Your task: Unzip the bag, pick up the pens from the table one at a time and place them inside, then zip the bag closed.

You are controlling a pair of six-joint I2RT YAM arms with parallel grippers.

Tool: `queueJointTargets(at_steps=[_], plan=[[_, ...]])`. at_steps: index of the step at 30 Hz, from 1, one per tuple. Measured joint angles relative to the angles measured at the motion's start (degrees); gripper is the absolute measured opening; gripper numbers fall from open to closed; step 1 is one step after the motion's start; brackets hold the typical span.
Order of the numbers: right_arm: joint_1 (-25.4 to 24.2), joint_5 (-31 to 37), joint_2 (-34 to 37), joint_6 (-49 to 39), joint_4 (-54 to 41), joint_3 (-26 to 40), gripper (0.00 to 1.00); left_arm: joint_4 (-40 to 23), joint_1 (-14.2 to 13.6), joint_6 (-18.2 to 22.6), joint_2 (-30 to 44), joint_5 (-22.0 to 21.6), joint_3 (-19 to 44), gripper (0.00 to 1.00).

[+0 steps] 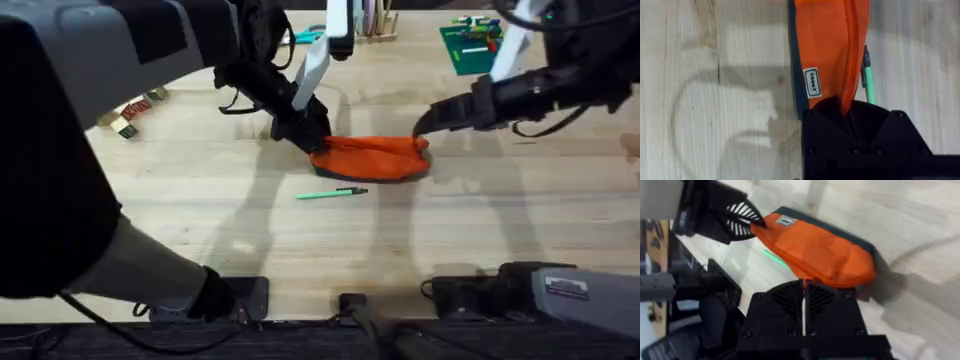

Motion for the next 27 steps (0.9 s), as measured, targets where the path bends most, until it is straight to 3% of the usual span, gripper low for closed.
queueJointTargets(at_steps=[15, 27], plan=[[18.7, 0.6, 0.0, 7.9, 18.9, 0.0, 0.032, 0.2, 0.1, 0.0, 0.0, -0.1, 0.0, 0.043], [28.1, 0.6, 4.8, 15.6, 31.7, 0.0, 0.032, 0.6, 0.0, 0.0, 0.0, -0.1, 0.0, 0.042]])
